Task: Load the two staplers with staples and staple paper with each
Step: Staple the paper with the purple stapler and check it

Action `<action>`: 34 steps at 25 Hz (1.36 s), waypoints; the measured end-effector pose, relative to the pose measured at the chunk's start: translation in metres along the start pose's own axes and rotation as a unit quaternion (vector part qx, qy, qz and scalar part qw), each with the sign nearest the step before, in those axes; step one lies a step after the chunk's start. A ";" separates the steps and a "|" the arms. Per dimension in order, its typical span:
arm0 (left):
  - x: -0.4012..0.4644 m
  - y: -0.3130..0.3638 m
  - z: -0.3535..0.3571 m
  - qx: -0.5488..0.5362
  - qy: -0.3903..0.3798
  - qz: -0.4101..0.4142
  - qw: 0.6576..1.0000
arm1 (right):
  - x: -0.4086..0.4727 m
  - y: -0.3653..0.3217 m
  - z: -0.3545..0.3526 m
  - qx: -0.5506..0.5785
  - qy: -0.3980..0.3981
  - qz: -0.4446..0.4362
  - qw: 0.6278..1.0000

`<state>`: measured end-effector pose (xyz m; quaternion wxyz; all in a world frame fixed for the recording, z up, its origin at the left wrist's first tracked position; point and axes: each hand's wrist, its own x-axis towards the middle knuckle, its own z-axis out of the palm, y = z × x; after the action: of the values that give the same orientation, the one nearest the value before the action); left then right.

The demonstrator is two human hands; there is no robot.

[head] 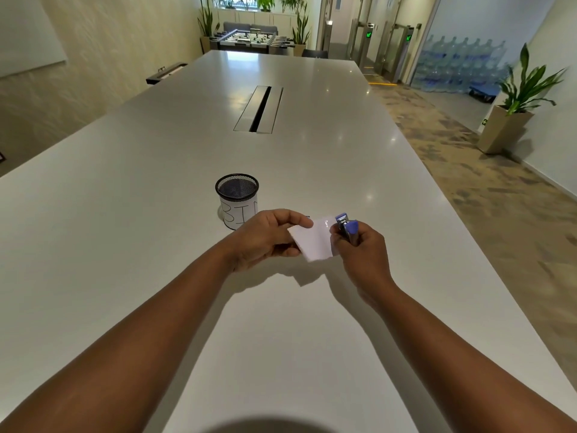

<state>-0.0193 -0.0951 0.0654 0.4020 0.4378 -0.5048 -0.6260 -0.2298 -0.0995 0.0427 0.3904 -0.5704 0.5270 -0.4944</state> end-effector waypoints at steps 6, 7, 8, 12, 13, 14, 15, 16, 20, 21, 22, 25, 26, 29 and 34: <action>0.003 -0.002 -0.002 0.152 -0.012 0.044 0.987 | -0.003 -0.004 -0.003 0.053 -0.046 0.063 0.996; 0.005 -0.002 -0.002 0.184 -0.012 0.043 0.982 | -0.002 -0.004 -0.004 0.057 -0.051 0.071 0.995; 0.007 -0.003 -0.002 0.214 -0.010 0.042 0.976 | -0.001 -0.006 -0.006 0.060 -0.054 0.079 0.994; 0.012 -0.010 0.000 0.270 0.033 0.060 0.961 | 0.002 -0.008 -0.009 0.076 -0.093 0.099 0.988; 0.012 -0.012 0.000 0.273 0.044 0.068 0.959 | 0.001 -0.008 -0.009 0.084 -0.108 0.095 0.986; 0.013 -0.012 0.001 0.277 0.050 0.078 0.956 | 0.000 -0.009 -0.009 0.087 -0.119 0.084 0.985; 0.014 -0.013 0.002 0.281 0.054 0.088 0.954 | 0.000 -0.008 -0.008 0.080 -0.127 0.069 0.986; 0.014 -0.013 0.003 0.284 0.058 0.099 0.952 | -0.001 -0.008 -0.007 0.061 -0.129 0.052 0.988; 0.014 -0.015 0.010 0.223 0.076 0.121 0.964 | -0.001 -0.004 -0.004 0.025 -0.093 0.037 0.995; 0.014 -0.016 0.012 0.173 0.081 0.116 0.975 | -0.001 -0.003 -0.004 0.037 -0.085 0.040 0.995; 0.014 -0.017 0.014 0.113 0.083 0.107 0.984 | -0.001 -0.003 -0.004 0.048 -0.079 0.043 0.995; 0.014 -0.024 0.022 -0.016 0.097 0.091 0.991 | -0.002 -0.006 -0.005 0.064 -0.069 0.045 0.995; 0.015 -0.026 0.025 -0.038 0.109 0.087 0.989 | -0.002 -0.007 -0.005 0.066 -0.070 0.043 0.994; 0.015 -0.028 0.029 -0.063 0.134 0.086 0.985 | -0.004 -0.008 -0.005 0.063 -0.079 0.038 0.994; 0.014 -0.025 0.030 -0.039 0.135 0.095 0.986 | -0.004 -0.008 -0.007 0.059 -0.084 0.030 0.994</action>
<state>-0.0537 -0.0955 0.0425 0.5407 0.4525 -0.4603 -0.5395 -0.2345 -0.0944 0.0516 0.4812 -0.5699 0.4792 -0.4627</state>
